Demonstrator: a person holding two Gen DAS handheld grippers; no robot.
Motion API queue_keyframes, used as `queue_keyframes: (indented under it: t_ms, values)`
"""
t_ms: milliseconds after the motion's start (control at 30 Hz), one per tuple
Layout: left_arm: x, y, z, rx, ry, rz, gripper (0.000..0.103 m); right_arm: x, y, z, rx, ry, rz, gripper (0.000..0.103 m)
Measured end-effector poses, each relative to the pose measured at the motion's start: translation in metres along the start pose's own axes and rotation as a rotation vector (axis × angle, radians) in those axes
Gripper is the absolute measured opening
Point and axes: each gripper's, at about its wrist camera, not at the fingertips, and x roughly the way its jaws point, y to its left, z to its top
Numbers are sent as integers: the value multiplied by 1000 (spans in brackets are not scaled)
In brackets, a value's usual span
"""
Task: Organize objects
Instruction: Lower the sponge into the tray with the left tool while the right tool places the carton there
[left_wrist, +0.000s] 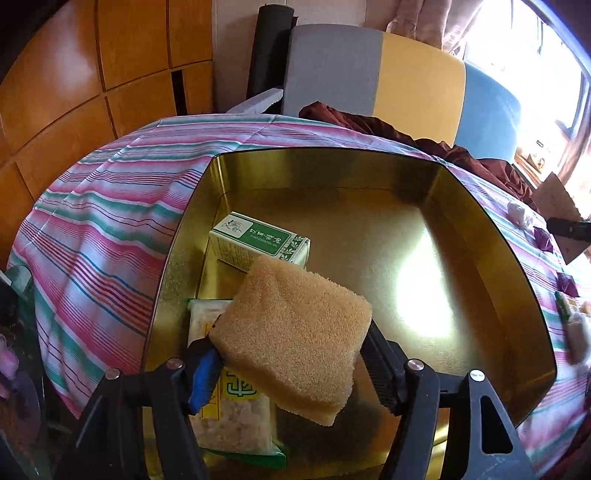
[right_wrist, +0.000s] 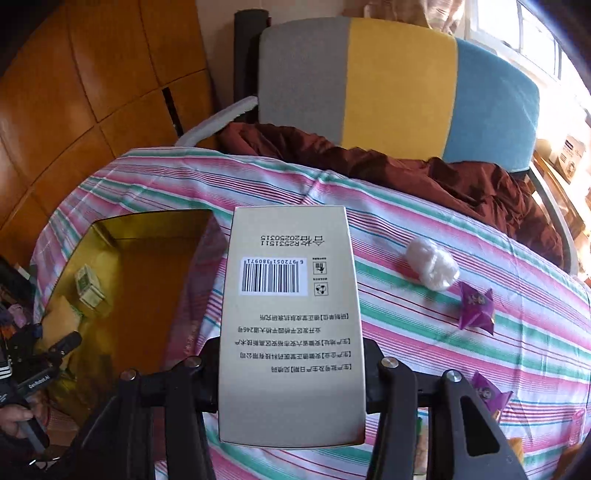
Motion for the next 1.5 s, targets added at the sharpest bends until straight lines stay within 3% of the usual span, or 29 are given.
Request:
queue_keyframes:
  t_ms: [100,300,533,633,700,733,767,967,1500]
  values:
    - [-4,2,0,-19,-1,-15,82,5,38,10,-54,8,59,51]
    - [-22,10,1,-30,-49,-2,83,41,108,16,-137,73,140,51]
    - [-37,23,-1,-53,-65,-3,88,96,174,33,-215,173,132,51]
    - [-42,29,-3,-66,-71,-3,89,104,197,48,-239,145,140,51]
    - [-45,33,-4,-78,-79,-4,89,102,208,57,-238,118,163,65]
    - [-46,34,-4,-81,-82,-2,90,100,211,60,-236,100,154,79]
    - [-47,35,-4,-83,-86,1,90,96,214,62,-235,82,160,84]
    - [-45,39,-6,-96,-84,15,90,82,203,46,-206,77,172,84]
    - [-54,37,-5,-125,-100,77,99,41,161,-6,-88,-14,-16,89]
